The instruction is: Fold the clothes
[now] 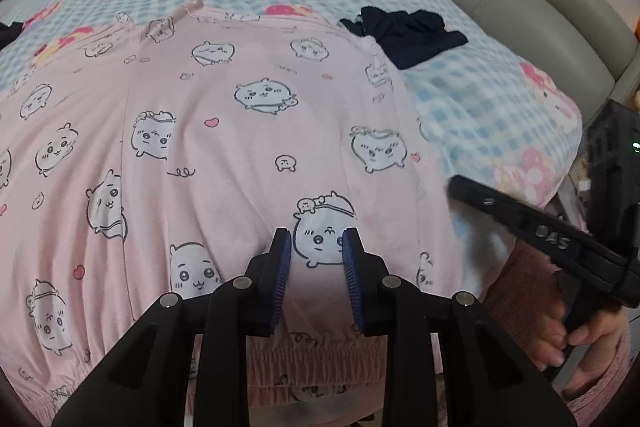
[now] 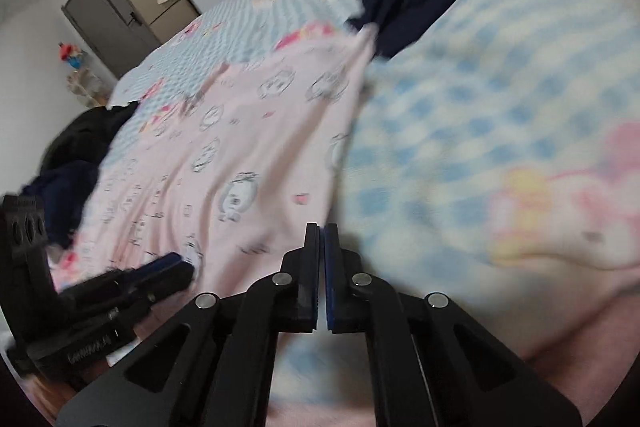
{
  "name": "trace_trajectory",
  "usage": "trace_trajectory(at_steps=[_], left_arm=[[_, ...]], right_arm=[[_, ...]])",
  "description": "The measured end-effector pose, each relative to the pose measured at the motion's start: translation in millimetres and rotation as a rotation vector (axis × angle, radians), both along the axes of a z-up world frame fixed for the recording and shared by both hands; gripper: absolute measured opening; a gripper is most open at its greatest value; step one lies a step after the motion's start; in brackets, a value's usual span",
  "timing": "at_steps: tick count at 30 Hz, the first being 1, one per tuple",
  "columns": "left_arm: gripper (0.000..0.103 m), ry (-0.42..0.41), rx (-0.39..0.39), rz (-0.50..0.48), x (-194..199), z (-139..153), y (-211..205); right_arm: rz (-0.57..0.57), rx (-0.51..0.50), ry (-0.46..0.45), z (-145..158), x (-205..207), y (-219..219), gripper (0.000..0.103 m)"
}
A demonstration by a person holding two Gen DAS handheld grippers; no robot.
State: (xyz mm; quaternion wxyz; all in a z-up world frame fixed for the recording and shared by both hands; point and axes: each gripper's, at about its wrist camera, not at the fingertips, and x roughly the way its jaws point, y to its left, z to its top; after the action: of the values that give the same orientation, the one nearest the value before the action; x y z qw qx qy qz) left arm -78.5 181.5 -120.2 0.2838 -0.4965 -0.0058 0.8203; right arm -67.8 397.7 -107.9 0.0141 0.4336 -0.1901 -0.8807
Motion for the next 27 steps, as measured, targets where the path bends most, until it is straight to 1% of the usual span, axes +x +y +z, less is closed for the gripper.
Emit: trace_trajectory(at_steps=[1,3,4,5,7,8,9,10,11,14,16,17,18,19,20,21,22,23,25,27], left_arm=[[0.030,-0.008,0.002,0.002,-0.6,-2.7,-0.7],[0.030,-0.018,0.035,0.020,-0.8,-5.1,-4.8],[0.030,-0.019,0.051,0.027,-0.4,-4.3,-6.4],[0.030,-0.017,0.065,0.030,0.1,-1.8,-7.9],[0.030,-0.007,0.083,0.029,1.4,5.0,-10.1],[0.031,-0.002,0.094,0.027,1.8,8.7,-11.3],[0.031,0.004,0.101,0.027,2.4,12.1,-12.4],[0.031,0.016,0.100,0.026,4.0,16.1,-13.2],[0.031,0.035,0.086,0.021,5.5,19.4,-12.6],[0.031,0.086,0.042,0.004,8.8,26.8,-9.5],[0.031,0.097,0.037,-0.002,8.8,29.4,-8.8],[0.031,0.102,0.034,-0.005,8.8,30.7,-8.5],[0.031,0.107,0.032,-0.008,8.8,32.0,-8.1],[0.031,0.113,0.029,-0.011,8.9,33.3,-7.8],[0.031,0.118,0.026,-0.014,8.9,34.6,-7.5],[0.031,0.126,0.019,-0.020,9.5,35.5,-7.1],[0.032,0.134,0.010,-0.027,10.3,36.2,-6.7],[0.033,0.129,0.010,-0.030,10.0,34.7,-6.6],[0.034,0.103,0.022,-0.027,7.7,29.1,-7.0],[0.034,0.070,0.033,-0.012,5.0,21.2,-5.6]], right_arm=[[-0.002,-0.041,-0.019,-4.9,0.7,6.7,0.000],[-0.007,-0.124,-0.056,-14.7,2.2,20.1,0.001],[-0.008,-0.181,-0.052,-16.7,2.8,26.0,0.004],[0.002,-0.254,-0.020,-14.6,3.0,29.8,0.005],[0.051,-0.372,0.022,-11.9,1.5,31.4,0.008],[0.071,-0.416,0.030,-12.3,0.4,30.5,0.016],[0.080,-0.436,0.014,-15.4,-1.1,27.9,0.021],[0.084,-0.447,-0.014,-20.2,-3.2,24.6,0.030],[0.090,-0.447,-0.034,-23.6,-5.5,21.3,0.036],[0.108,-0.409,-0.063,-29.1,-13.5,11.6,0.038],[0.117,-0.372,-0.085,-32.9,-18.4,5.2,0.036],[0.114,-0.332,-0.102,-34.9,-19.9,2.3,0.032],[0.103,-0.294,-0.113,-35.7,-18.9,0.6,0.030],[0.084,-0.259,-0.117,-35.1,-14.7,0.4,0.030],[0.060,-0.231,-0.113,-32.2,-9.8,1.0,0.031],[0.037,-0.214,-0.097,-26.9,-4.1,2.6,0.035],[0.021,-0.201,-0.077,-22.3,1.1,4.3,0.047],[0.017,-0.198,-0.069,-20.3,3.3,4.1,0.054],[0.042,-0.206,-0.082,-22.5,-1.0,-1.0,0.063],[0.070,-0.161,-0.104,-26.5,-8.9,-10.2,0.064]])
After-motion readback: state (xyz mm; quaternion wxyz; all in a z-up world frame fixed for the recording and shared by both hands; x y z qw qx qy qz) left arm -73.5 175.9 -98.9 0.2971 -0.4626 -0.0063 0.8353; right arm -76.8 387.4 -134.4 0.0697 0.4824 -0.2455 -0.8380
